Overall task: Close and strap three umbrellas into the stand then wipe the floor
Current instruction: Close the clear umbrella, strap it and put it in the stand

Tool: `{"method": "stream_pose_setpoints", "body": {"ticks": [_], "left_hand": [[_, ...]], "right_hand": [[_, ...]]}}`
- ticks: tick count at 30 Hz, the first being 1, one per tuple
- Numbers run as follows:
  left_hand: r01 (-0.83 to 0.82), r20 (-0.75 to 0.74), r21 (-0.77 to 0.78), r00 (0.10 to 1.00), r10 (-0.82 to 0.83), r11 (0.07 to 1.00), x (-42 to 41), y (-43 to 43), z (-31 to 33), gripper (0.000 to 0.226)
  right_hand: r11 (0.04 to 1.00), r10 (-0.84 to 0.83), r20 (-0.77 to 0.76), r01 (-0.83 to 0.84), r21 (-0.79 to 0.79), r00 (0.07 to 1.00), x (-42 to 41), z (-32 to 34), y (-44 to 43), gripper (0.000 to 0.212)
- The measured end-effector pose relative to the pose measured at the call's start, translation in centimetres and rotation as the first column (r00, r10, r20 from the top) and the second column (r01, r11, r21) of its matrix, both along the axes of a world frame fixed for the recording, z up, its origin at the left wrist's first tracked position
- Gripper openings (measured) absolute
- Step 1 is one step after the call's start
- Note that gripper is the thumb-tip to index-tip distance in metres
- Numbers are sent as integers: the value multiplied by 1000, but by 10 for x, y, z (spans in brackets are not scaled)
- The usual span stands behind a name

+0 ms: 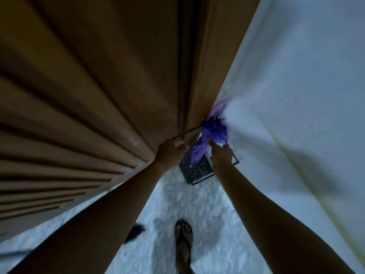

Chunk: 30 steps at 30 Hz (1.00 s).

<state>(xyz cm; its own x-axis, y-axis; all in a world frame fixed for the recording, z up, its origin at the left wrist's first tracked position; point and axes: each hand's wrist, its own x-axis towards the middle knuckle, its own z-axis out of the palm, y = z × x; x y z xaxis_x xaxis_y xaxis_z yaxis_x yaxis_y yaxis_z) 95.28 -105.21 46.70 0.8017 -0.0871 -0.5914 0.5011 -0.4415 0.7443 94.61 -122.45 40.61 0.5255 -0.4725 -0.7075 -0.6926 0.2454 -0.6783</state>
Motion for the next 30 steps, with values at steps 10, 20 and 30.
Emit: {"method": "stream_pose_setpoints", "body": {"ticks": [10, 20, 30], "left_hand": [[-226, 105, 338, 974, 202, 914, -246, 231, 177, 21], [-811, 318, 367, 571, 757, 457, -732, 421, 286, 34], [-937, 422, 297, -45, 905, -185, -1121, 432, 324, 33]], "right_hand": [[669, 743, 133, -734, -116, 656, -133, 199, 237, 40], [29, 931, 362, -982, -185, -41, -506, 320, 513, 31], [-688, 615, 319, -689, -229, -721, -893, 371, 653, 27]]}}
